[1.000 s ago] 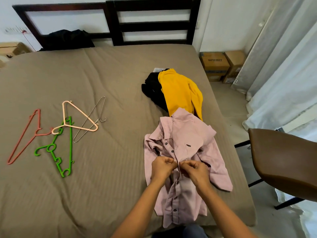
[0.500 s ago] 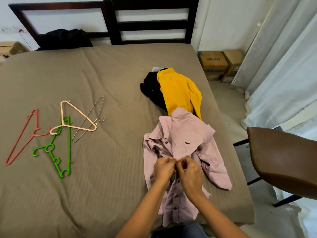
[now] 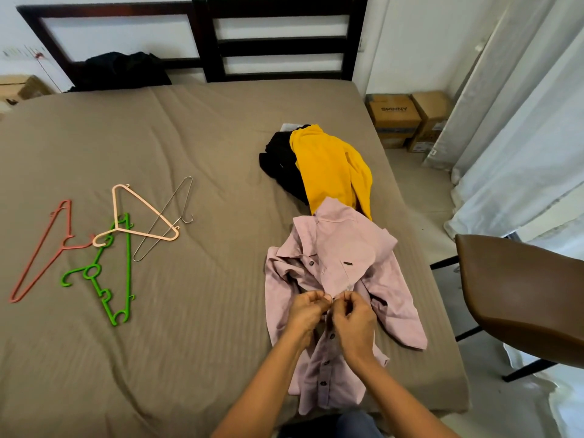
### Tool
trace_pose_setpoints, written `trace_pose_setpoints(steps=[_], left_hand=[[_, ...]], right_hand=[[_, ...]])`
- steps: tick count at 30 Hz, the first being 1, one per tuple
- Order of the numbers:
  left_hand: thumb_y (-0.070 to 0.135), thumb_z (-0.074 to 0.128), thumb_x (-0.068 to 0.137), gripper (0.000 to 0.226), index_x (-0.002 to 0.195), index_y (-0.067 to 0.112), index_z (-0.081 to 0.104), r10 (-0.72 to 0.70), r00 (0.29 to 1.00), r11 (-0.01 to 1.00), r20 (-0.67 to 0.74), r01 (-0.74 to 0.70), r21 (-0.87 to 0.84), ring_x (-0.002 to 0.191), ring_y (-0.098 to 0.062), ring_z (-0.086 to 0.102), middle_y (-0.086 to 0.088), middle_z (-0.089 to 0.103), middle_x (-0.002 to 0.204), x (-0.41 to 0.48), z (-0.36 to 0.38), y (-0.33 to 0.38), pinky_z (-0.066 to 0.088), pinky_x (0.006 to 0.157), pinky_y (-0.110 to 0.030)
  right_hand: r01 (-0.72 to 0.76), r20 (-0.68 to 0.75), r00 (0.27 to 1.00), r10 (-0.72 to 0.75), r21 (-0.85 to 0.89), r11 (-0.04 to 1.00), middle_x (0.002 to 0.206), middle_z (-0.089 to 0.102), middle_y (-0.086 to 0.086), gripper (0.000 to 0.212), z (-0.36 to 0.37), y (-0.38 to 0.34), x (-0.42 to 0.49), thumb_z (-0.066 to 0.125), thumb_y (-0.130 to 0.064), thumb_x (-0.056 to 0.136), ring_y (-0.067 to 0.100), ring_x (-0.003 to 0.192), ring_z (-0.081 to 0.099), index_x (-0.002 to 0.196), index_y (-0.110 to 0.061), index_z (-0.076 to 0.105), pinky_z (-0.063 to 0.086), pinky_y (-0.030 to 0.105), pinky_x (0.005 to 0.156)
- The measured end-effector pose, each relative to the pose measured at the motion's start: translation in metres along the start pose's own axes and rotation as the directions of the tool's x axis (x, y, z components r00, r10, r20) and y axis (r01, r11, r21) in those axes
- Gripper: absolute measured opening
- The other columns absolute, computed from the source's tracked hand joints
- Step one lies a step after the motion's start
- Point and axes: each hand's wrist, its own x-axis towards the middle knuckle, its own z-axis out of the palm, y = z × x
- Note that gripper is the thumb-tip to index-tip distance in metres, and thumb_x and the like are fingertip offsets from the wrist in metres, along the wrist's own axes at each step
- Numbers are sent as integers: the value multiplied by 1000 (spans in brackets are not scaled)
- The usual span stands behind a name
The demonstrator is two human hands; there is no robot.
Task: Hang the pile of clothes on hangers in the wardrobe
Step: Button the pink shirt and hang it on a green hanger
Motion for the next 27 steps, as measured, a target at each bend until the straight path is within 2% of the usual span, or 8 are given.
trace_pose_setpoints(steps=[6,10,13,15,17,19,22,27], left_hand=[[-11,56,80,29,60,10,52,-52,984,991,-168,30,-130,41,-10,43,-4,52,51,3,16,2,39,44,-20],[3,63,86,21,79,9,44,-34,991,988,-132,13,-157,40,-10,42,-1,48,47,4,14,-3,36,44,-22],[4,61,88,25,89,12,37,112,992,992,-65,-115,-45,44,-4,48,-2,52,58,5,2,-7,41,47,-21],[11,68,83,34,88,19,35,308,951,931,-28,-295,216,58,-8,57,-1,57,65,9,-10,-14,46,59,-26],[10,68,82,37,87,24,34,428,900,808,84,-422,412,67,-10,61,-2,62,71,8,-17,-23,49,65,-26],[7,65,84,36,87,24,33,482,865,739,140,-487,466,69,-11,61,-3,61,77,2,-16,-31,51,65,-27],[3,64,83,35,87,22,35,513,855,756,74,-491,434,66,-13,58,1,56,74,-6,-10,-40,53,64,-32],[11,68,84,23,93,11,47,242,970,967,-15,-240,84,60,-12,60,3,61,63,-5,-12,-41,50,56,-24]], right_hand=[[487,-7,831,-556,-472,735,67,57,6,20,-3,10,5,45,-15,86,18,58,53,73,-6,58,38,21,55],[-4,37,999,1,73,997,63,57,0,19,-5,-4,4,55,0,87,16,57,50,71,-11,57,39,22,54],[-612,364,790,493,427,666,46,45,-2,29,-11,-15,19,47,3,87,13,45,39,61,-10,50,33,21,40],[-733,486,653,581,211,647,49,47,3,24,-18,-17,32,45,2,87,14,41,44,65,-6,51,31,18,37],[-351,352,834,424,-254,901,79,59,12,9,-20,-19,44,50,-5,88,28,70,61,89,-1,59,40,23,53],[-2,386,902,194,-446,895,114,52,16,38,-15,-24,52,58,-20,89,34,102,56,122,-4,46,40,28,73],[-8,541,772,334,-517,856,109,56,12,55,-3,-35,55,68,-23,81,28,102,56,123,-4,39,36,23,68],[-150,404,882,242,-245,958,75,62,5,24,-4,-17,51,68,-1,73,25,71,59,92,-8,55,45,29,60]])
